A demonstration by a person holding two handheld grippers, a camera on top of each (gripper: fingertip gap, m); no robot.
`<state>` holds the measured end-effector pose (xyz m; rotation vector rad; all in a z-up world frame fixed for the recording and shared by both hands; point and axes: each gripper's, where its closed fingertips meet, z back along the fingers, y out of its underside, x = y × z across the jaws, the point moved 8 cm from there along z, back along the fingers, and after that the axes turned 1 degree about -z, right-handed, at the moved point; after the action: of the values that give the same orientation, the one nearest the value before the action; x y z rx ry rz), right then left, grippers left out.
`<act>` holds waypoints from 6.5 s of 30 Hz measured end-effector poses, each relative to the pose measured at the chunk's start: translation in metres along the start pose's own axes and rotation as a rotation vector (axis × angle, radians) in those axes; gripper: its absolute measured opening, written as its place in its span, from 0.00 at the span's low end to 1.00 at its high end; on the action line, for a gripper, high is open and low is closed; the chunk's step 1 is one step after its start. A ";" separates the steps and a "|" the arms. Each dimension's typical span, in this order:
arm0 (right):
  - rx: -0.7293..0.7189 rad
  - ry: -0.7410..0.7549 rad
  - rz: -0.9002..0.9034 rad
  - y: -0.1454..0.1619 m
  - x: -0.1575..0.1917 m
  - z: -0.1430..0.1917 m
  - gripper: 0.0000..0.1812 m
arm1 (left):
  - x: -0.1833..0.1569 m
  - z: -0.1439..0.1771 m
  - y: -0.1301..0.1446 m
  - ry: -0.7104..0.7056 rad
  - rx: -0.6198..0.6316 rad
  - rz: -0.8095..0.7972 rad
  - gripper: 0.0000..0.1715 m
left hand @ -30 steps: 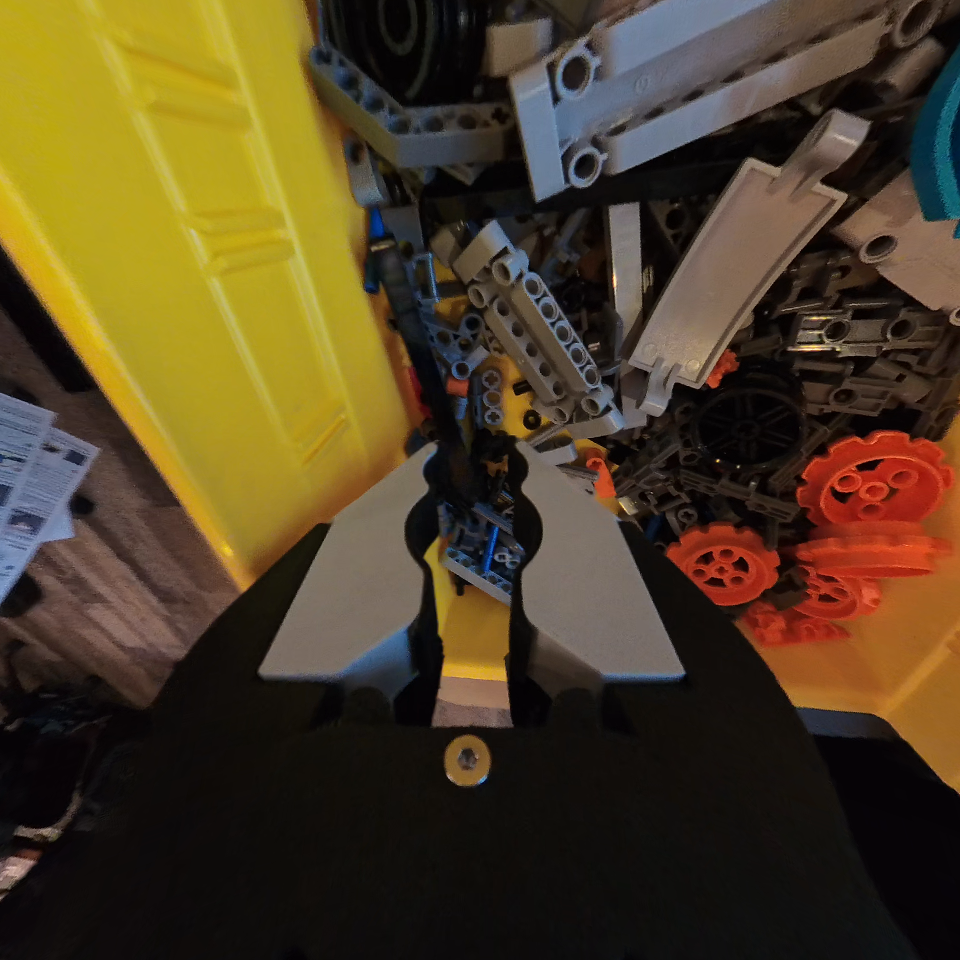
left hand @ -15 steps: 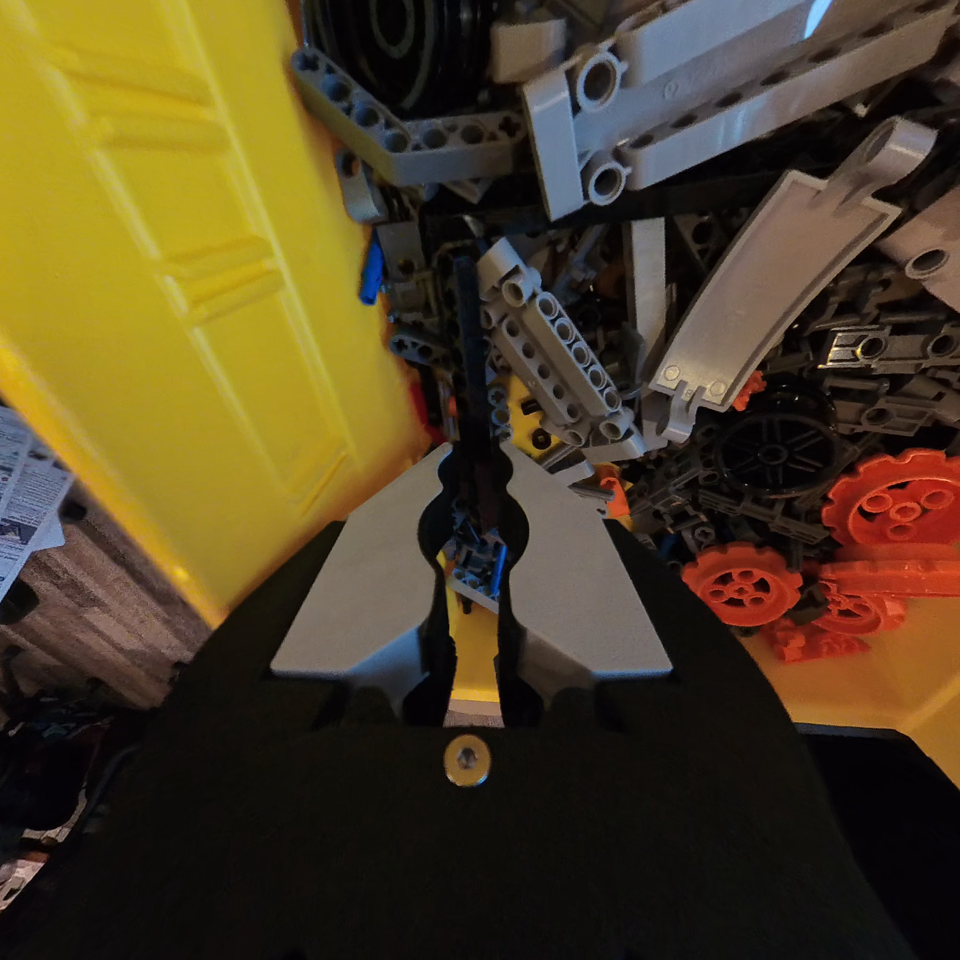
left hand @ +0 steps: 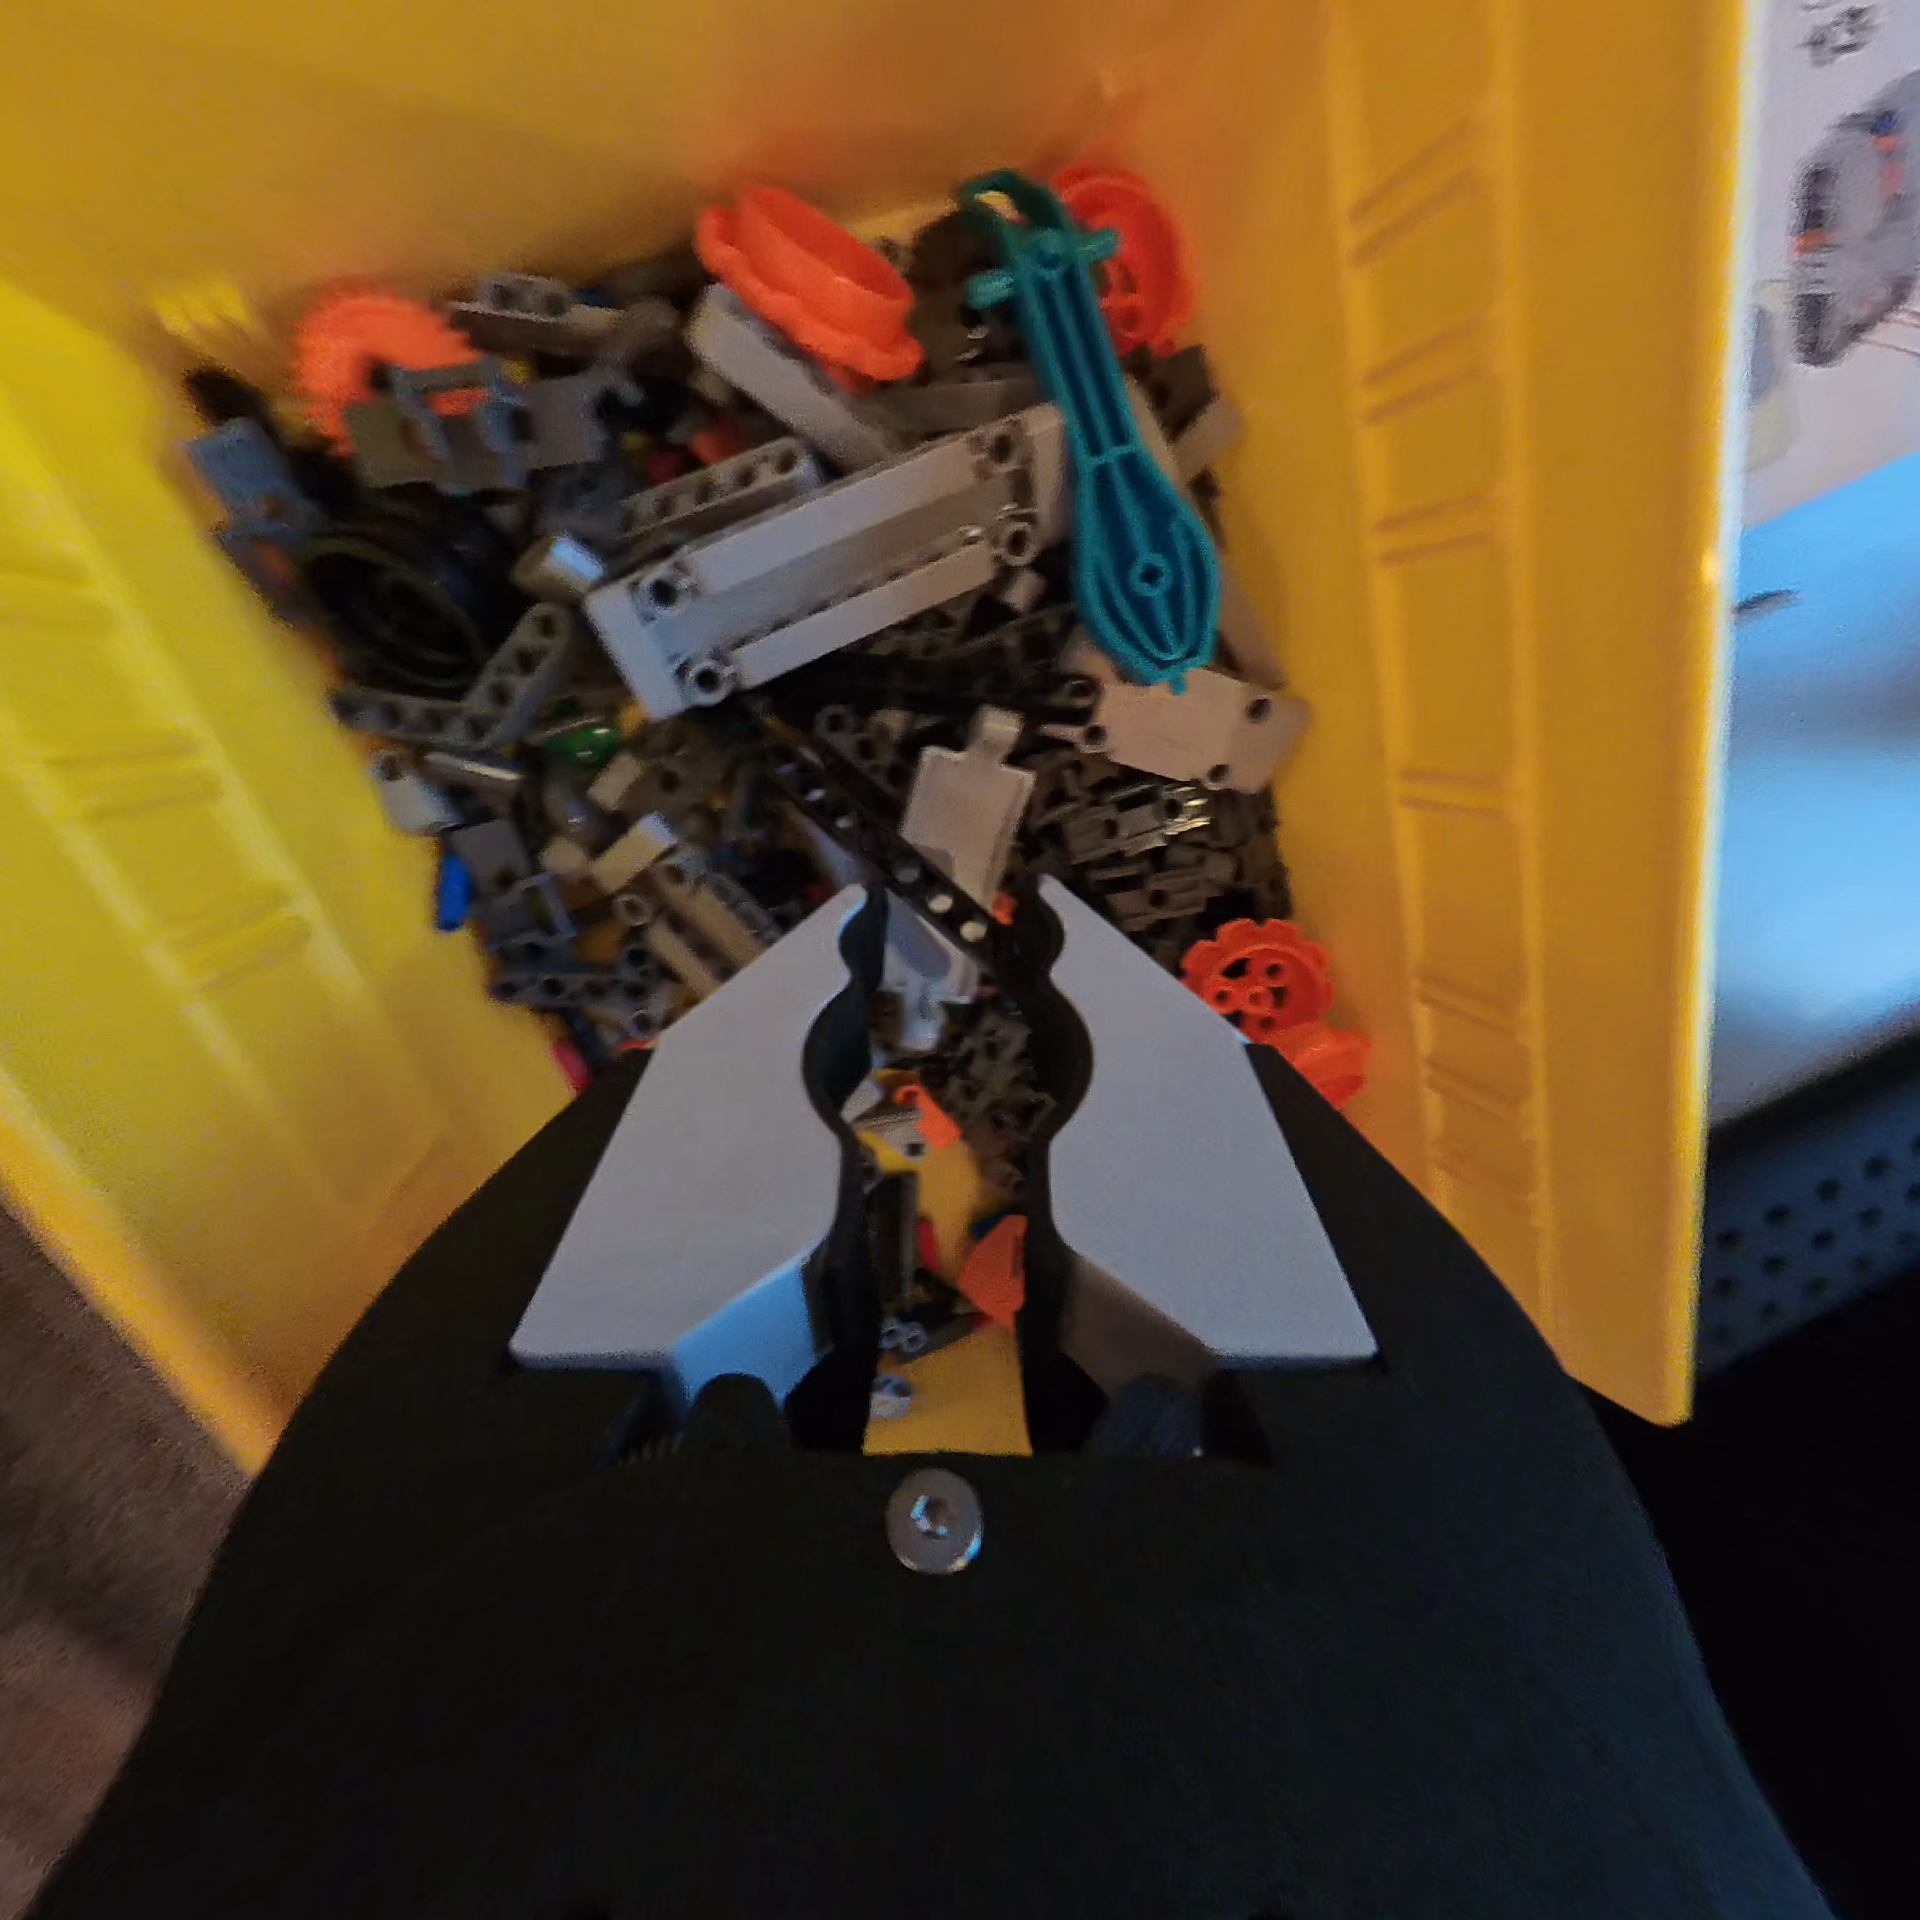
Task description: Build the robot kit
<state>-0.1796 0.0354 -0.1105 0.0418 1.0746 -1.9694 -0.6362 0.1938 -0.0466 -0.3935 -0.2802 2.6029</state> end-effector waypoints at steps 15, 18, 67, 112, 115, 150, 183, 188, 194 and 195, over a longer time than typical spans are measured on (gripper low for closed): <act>0.000 -0.002 0.002 0.000 0.000 0.000 0.00 | 0.016 -0.011 0.060 -0.257 0.429 0.167 0.43; 0.000 -0.003 0.002 0.000 0.000 0.000 0.00 | 0.015 -0.017 0.060 -0.284 0.461 0.135 0.42; -0.011 -0.016 -0.026 0.000 -0.002 -0.002 0.00 | 0.016 -0.006 0.087 -0.219 0.520 0.287 0.24; 0.005 -0.012 0.034 -0.003 0.003 0.000 0.00 | 0.014 -0.007 0.086 -0.239 0.521 0.225 0.17; 0.005 -0.016 0.033 -0.003 0.003 0.000 0.00 | 0.017 -0.007 0.086 -0.243 0.527 0.219 0.13; -0.029 -0.023 -0.020 -0.005 -0.001 -0.008 0.00 | 0.024 0.020 0.059 -0.094 0.165 0.265 0.09; -0.029 -0.029 -0.032 -0.005 -0.002 -0.008 0.00 | 0.029 0.008 0.025 -0.138 0.058 0.155 0.06; -0.029 -0.031 -0.035 -0.005 -0.002 -0.008 0.00 | 0.024 0.005 0.035 -0.080 0.118 0.168 0.22; -0.029 -0.031 -0.038 -0.005 -0.002 -0.009 0.00 | 0.030 0.005 0.047 -0.149 0.195 0.148 0.01; -0.029 -0.032 -0.039 -0.006 -0.002 -0.009 0.00 | 0.031 0.002 0.048 -0.167 0.216 0.133 0.00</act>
<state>-0.1855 0.0442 -0.1117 -0.0261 1.0906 -1.9823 -0.6843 0.1675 -0.0641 -0.1232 -0.0266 2.7648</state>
